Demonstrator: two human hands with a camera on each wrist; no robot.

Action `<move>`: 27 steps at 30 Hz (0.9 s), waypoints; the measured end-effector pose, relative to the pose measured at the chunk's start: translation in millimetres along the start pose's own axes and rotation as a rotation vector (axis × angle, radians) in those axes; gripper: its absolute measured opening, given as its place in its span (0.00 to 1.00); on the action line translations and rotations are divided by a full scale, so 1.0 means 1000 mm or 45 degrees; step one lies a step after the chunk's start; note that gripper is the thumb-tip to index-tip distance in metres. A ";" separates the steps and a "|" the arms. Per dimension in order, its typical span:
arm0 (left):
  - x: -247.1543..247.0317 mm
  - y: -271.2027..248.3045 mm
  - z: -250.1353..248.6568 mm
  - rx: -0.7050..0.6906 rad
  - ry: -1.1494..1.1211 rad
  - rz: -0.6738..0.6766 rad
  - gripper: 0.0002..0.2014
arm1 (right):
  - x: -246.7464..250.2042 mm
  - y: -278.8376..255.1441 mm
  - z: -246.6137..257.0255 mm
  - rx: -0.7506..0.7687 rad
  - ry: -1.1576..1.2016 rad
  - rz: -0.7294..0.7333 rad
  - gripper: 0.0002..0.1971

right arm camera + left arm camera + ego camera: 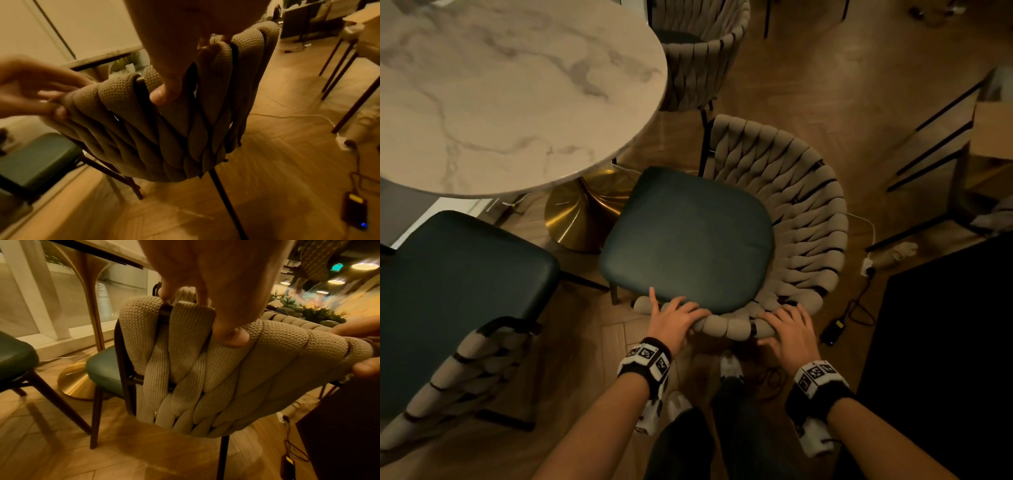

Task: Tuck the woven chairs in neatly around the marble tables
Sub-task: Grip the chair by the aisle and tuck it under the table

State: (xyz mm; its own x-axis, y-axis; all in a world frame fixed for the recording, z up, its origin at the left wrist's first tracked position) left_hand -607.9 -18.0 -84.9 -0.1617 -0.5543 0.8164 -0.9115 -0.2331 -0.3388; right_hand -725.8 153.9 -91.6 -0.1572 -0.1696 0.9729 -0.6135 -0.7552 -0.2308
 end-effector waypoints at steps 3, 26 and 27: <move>0.020 0.001 0.023 0.106 -0.058 -0.054 0.28 | 0.005 0.013 0.024 -0.045 0.056 -0.016 0.24; 0.003 0.012 0.002 0.100 -0.131 0.036 0.28 | 0.012 0.009 -0.001 -0.188 0.119 0.027 0.23; 0.009 0.013 0.009 0.112 -0.139 0.015 0.28 | 0.012 0.014 0.004 -0.178 0.130 0.009 0.22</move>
State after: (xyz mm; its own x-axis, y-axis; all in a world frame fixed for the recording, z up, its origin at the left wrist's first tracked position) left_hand -618.1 -33.1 -85.8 -0.1259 -0.6402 0.7578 -0.8724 -0.2922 -0.3919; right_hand -732.8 138.6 -82.6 -0.2353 -0.1038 0.9664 -0.7128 -0.6575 -0.2442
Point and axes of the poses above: each hand's wrist, its own y-axis towards the middle knuckle, its own x-axis out of the back of the hand, z = x × y, the point moved 9 cm from there along y, towards the middle knuckle, and after that the axes turned 13 degrees about -y, right-handed, at the moved point
